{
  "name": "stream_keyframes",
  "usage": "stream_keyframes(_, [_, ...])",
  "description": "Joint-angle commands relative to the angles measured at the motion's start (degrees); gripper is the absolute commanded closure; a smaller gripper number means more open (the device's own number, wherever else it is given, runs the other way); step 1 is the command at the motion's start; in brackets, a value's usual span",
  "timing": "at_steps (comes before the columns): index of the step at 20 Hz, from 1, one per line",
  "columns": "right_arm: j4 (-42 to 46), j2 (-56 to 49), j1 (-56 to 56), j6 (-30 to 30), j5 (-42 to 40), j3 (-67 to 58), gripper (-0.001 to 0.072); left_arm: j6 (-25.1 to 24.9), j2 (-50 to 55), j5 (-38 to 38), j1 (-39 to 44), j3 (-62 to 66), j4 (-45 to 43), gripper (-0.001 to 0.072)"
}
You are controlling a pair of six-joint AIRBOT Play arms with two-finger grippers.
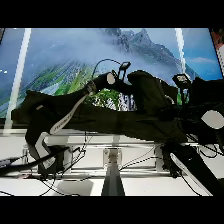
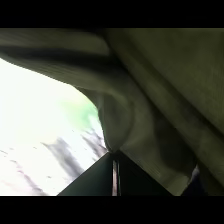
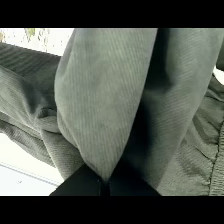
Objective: Fold the clothes and pants, and hang the long-sleeved shirts on hangers.
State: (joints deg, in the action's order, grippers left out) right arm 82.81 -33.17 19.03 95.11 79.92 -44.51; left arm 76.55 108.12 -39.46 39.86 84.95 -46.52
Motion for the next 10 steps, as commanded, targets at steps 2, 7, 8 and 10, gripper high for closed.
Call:
stream_keyframes(2, [0.0,0.0,0.1,0.0,-1.0,0.0,0.0683,-0.3,-7.0,0.7,-7.2,1.2,-13.7,0.0691])
stream_keyframes(7, [-0.1,-0.4,0.1,0.0,-20.4,0.1,0.0682,-0.4,-23.0,1.0,-20.1,1.2,-31.2,0.0691])
stream_keyframes(8, [-0.5,-1.2,0.1,0.2,-25.7,0.1,0.0683,-0.4,-26.4,1.0,-22.5,1.2,-33.6,0.0691])
stream_keyframes(10, [-1.1,-4.2,0.1,0.2,-33.3,0.1,0.0683,-0.4,-32.2,0.9,-26.2,1.2,-37.6,0.069])
